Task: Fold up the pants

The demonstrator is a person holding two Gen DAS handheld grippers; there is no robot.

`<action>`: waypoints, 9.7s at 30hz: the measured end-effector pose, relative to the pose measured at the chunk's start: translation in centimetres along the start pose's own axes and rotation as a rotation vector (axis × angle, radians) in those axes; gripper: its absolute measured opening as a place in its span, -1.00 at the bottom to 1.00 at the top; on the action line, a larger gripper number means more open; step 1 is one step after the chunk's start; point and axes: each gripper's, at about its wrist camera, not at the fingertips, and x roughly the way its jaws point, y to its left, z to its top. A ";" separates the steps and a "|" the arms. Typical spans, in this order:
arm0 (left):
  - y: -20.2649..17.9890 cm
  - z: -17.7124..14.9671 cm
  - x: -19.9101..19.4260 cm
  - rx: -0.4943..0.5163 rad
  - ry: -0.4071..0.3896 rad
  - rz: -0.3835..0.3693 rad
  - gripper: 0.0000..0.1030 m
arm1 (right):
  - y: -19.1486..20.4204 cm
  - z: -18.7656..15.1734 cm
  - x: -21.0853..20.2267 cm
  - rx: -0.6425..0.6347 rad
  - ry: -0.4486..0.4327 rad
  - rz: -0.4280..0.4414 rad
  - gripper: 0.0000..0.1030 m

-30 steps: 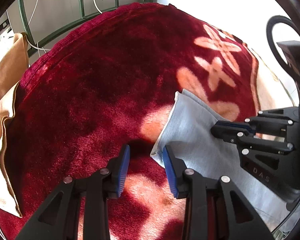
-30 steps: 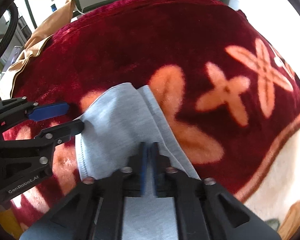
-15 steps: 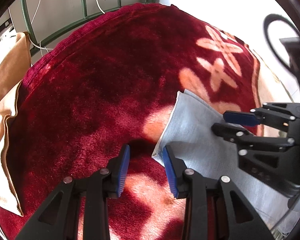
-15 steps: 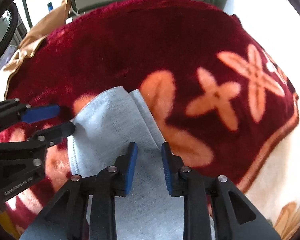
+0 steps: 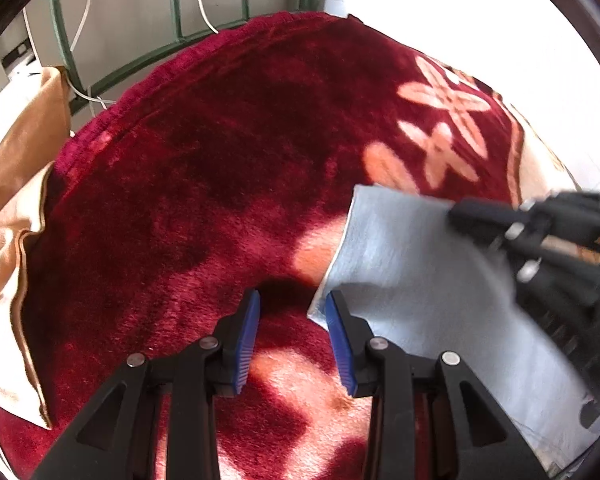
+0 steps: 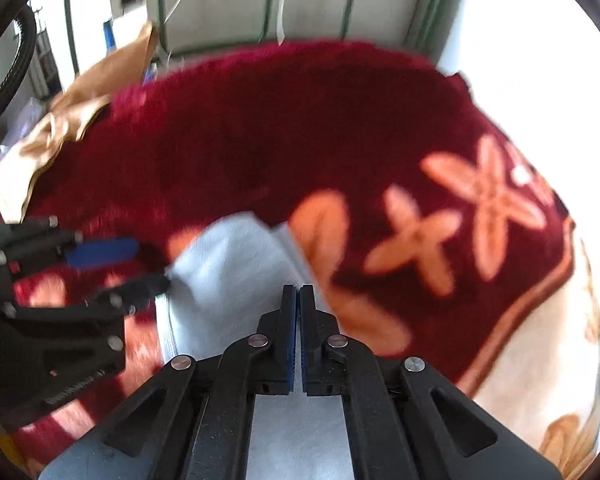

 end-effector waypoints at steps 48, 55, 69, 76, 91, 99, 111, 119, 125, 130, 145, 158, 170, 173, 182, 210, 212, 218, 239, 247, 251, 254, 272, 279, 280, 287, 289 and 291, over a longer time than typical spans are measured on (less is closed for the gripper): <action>-6.9 -1.6 -1.8 0.189 -0.087 -0.064 -0.14 | -14.5 -34.6 -18.1 0.908 0.180 -0.217 -0.42; -14.7 -5.3 -3.6 0.296 0.027 -0.330 -0.14 | -17.3 -30.0 -12.2 0.805 0.215 -0.099 -0.42; -19.2 -9.7 -2.8 0.497 0.118 -0.291 -0.14 | -22.1 -34.6 -13.5 0.949 0.230 -0.397 -0.07; -21.9 -10.4 -4.8 0.522 0.143 -0.343 -0.14 | -15.6 -37.4 -23.8 0.978 0.082 -0.421 -0.08; -34.0 -18.4 -11.6 0.611 0.274 -0.519 -0.14 | -4.7 -44.1 -23.7 1.115 0.015 -0.548 0.02; -34.5 -21.6 -9.2 0.667 0.295 -0.503 -0.14 | -4.6 -44.2 -23.4 1.180 -0.031 -0.725 0.09; -37.4 -20.9 -10.0 0.744 0.316 -0.550 -0.14 | -0.8 -46.2 -25.1 1.223 -0.082 -0.808 0.09; -37.9 -23.1 -9.2 0.844 0.340 -0.475 -0.13 | 0.0 -46.3 -25.7 1.201 -0.065 -0.765 0.10; -37.5 -23.8 -9.4 0.843 0.324 -0.452 -0.13 | 0.1 -44.5 -28.8 1.143 -0.153 -0.791 0.10; -37.2 -24.1 -9.8 0.847 0.312 -0.452 -0.13 | -3.1 -43.2 -27.7 1.097 -0.171 -0.718 0.05; -31.5 -19.1 -10.3 0.688 0.303 -0.456 -0.12 | -2.6 -45.7 -24.7 1.185 -0.023 -0.575 -0.02; -16.6 -11.8 -14.6 0.516 0.159 -0.361 -0.08 | 0.4 -37.4 -30.1 1.036 -0.086 -0.548 -0.02; -7.2 -4.9 -12.1 0.413 0.104 -0.301 0.03 | 0.8 -28.1 -34.0 0.674 0.060 -0.588 0.27; -6.1 -4.0 -10.6 0.363 0.110 -0.306 0.06 | 0.7 -28.2 -33.6 0.689 0.062 -0.574 0.27; -4.0 -1.7 -4.6 0.185 0.171 -0.249 0.35 | 0.1 -29.7 -31.1 0.756 0.029 -0.459 0.27; -7.4 1.6 -0.6 0.127 -0.004 -0.185 -0.68 | -0.1 -40.5 -29.0 0.988 -0.072 -0.440 0.27; -8.5 1.6 -2.6 0.179 -0.040 -0.192 -0.68 | -0.1 -41.0 -29.5 1.012 -0.092 -0.436 0.27; -13.0 0.5 -8.4 0.306 -0.083 -0.270 -0.68 | 0.1 -41.7 -30.2 1.047 -0.141 -0.420 0.27; -35.0 -13.2 -12.2 0.717 0.062 -0.409 -0.67 | -0.8 -48.0 -33.9 1.236 -0.293 -0.396 0.27; -38.6 -17.0 -10.6 0.793 0.131 -0.418 -0.36 | -1.7 -50.6 -34.8 1.290 -0.310 -0.404 0.28; -39.2 -18.3 -11.4 0.834 0.113 -0.445 -0.24 | -2.7 -51.8 -35.4 1.302 -0.305 -0.431 0.28; -38.9 -18.5 -11.8 0.826 0.107 -0.475 -0.19 | -4.1 -53.0 -35.9 1.313 -0.290 -0.471 0.28; -38.8 -22.1 -9.9 0.783 0.198 -0.534 -0.10 | -16.0 -62.7 -36.1 1.648 -0.249 -0.484 0.29; -37.6 -22.4 -10.3 0.743 0.229 -0.565 -0.10 | -18.1 -64.6 -33.7 1.791 -0.245 -0.399 0.29; -37.2 -22.4 -10.5 0.731 0.236 -0.572 -0.10 | -18.2 -64.9 -33.7 1.809 -0.265 -0.401 0.29; -33.4 -21.3 -12.7 0.664 0.187 -0.587 -0.10 | -19.0 -60.6 -35.8 1.611 -0.248 -0.529 -0.69; -32.2 -20.5 -13.0 0.645 0.140 -0.544 -0.09 | -18.9 -58.3 -36.8 1.529 -0.272 -0.557 -0.69; -31.5 -19.6 -12.9 0.645 0.110 -0.505 -0.10 | -18.7 -54.6 -37.7 1.397 -0.293 -0.577 -0.69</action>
